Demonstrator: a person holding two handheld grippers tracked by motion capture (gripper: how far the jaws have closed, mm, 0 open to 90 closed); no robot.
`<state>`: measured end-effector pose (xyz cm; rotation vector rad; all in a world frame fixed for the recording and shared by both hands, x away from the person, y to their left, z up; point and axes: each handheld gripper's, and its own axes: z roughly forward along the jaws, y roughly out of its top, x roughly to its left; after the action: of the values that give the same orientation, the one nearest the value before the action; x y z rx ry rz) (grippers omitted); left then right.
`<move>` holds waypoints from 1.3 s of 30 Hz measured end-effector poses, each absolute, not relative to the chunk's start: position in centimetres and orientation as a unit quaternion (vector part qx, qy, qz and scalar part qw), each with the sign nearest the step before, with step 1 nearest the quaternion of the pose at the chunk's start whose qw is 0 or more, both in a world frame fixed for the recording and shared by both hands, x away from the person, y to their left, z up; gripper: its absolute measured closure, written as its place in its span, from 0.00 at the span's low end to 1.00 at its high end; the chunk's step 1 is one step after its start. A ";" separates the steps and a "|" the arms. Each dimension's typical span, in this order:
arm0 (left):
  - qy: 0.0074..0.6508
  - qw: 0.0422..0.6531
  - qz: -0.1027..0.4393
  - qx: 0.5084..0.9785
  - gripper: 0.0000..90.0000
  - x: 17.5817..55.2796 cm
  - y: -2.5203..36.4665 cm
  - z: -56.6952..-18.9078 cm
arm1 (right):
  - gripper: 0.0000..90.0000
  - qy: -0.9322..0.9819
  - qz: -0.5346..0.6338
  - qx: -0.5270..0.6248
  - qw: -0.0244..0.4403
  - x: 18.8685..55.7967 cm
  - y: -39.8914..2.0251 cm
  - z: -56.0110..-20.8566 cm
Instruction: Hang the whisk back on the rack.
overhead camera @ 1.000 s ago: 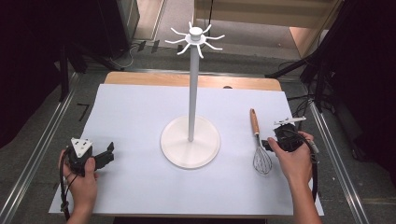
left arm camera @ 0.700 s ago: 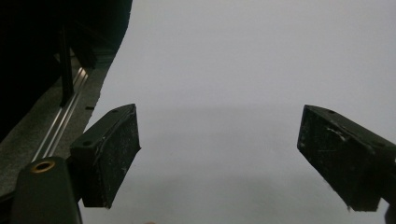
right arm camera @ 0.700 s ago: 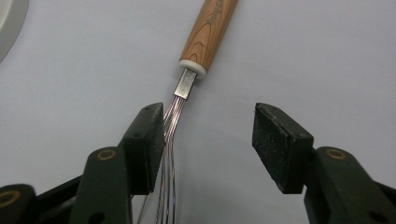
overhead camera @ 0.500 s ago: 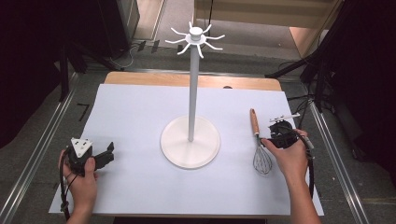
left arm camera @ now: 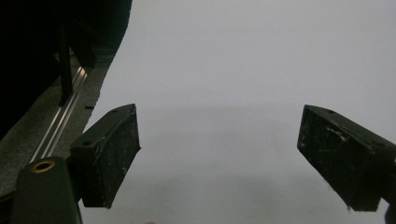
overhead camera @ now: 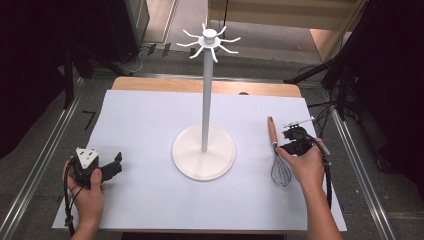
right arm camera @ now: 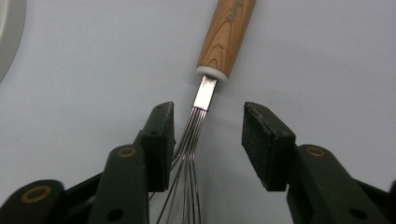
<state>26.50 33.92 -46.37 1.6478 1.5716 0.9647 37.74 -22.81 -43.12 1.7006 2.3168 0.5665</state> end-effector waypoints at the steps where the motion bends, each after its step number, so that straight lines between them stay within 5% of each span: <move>1: 0.601 0.329 0.369 0.629 0.15 26.5 33.9 -46.4 | 0.67 0.786 0.191 0.582 0.091 37.9 -22.7 -43.2; 22: 0.600 0.328 0.369 0.630 0.15 26.5 33.9 -46.4 | 0.88 0.759 0.145 0.634 0.009 39.0 -21.7 -44.7; 39: 0.601 0.328 0.367 0.630 0.15 26.6 33.9 -46.4 | 0.95 0.752 0.216 0.619 0.064 37.4 -21.5 -43.7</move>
<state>26.56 33.90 -46.39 1.6484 1.5738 0.9608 37.42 -21.55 -43.69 1.8690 2.2719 0.6535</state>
